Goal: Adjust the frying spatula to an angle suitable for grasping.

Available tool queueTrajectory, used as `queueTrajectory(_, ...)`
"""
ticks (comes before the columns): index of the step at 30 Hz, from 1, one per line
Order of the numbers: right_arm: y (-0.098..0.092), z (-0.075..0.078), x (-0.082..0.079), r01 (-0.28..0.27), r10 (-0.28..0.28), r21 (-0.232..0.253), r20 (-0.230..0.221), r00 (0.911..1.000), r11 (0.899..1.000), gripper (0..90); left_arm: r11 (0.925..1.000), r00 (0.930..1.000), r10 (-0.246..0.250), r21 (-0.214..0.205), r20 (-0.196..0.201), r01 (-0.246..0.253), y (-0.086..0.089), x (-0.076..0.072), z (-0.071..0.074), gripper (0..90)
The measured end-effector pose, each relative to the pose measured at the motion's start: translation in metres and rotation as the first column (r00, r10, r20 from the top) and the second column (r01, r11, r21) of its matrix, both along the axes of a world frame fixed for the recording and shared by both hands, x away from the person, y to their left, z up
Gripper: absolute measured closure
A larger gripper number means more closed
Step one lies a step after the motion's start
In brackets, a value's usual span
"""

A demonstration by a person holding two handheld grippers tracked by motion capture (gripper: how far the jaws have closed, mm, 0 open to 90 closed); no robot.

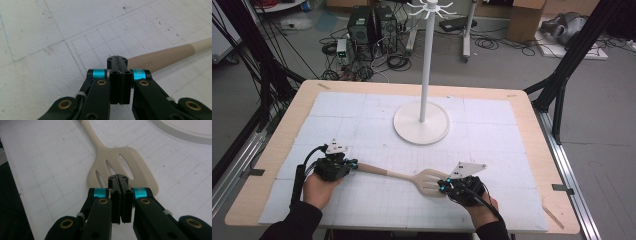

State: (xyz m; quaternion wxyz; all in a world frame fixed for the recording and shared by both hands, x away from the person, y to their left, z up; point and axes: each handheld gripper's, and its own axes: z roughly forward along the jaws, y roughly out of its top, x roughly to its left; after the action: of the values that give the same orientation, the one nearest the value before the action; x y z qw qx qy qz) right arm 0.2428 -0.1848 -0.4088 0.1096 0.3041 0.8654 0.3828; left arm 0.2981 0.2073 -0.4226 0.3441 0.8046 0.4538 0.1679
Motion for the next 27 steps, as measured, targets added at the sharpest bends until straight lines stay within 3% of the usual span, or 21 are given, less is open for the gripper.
queueTrajectory(4,0.0,0.001,-0.002,-0.01,0.01,0.003,0.0,1.0,1.0,89.4,0.9997,0.9999,-0.007,0.025,0.014,0.007,-0.005,0.007,0.001,89.0)
queueTrajectory(14,0.001,0.001,-0.002,-0.005,0.005,0.026,0.002,1.0,1.0,82.9,1.0,0.9996,0.003,0.005,0.029,-0.003,-0.004,0.013,-0.002,85.5)
queueTrajectory(17,0.0,0.003,-0.003,-0.01,0.01,0.053,0.012,0.9999,0.999,80.3,0.9998,0.9993,0.004,-0.018,0.038,-0.004,-0.003,0.012,-0.001,83.1)
queueTrajectory(20,-0.004,0.007,-0.004,-0.008,0.005,0.097,0.032,0.9995,0.995,77.8,0.9966,0.9974,0.008,-0.082,0.072,-0.002,-0.002,0.009,0.004,79.6)
queueTrajectory(21,-0.005,0.009,-0.004,-0.005,0.001,0.111,0.04,0.9992,0.994,76.5,0.9918,0.9953,0.015,-0.128,0.096,-0.003,0.002,0.006,0.01,78.1)
queueTrajectory(23,-0.006,0.01,-0.004,-0.003,-0.003,0.118,0.049,0.9988,0.993,75.5,0.9893,0.9937,0.018,-0.146,0.11,-0.002,0.003,0.004,0.012,74.8)
queueTrajectory(24,-0.009,0.011,-0.005,0.006,-0.014,0.133,0.063,0.9979,0.991,70.9,0.9825,0.9903,0.018,-0.186,0.138,0.008,0.008,0.0,0.017,72.8)
queueTrajectory(25,-0.009,0.011,-0.005,0.006,-0.014,0.133,0.063,0.9979,0.991,70.9,0.9825,0.9903,0.018,-0.186,0.138,0.008,0.008,0.0,0.017,70.3)
queueTrajectory(26,-0.012,0.012,-0.005,0.017,-0.028,0.145,0.072,0.997,0.989,63.8,0.9735,0.9852,0.02,-0.228,0.17,0.02,0.012,-0.004,0.021,65.5)
queueTrajectory(27,-0.012,0.012,-0.005,0.017,-0.028,0.145,0.072,0.997,0.989,63.8,0.9735,0.9852,0.02,-0.228,0.17,0.02,0.012,-0.004,0.021,61.4)
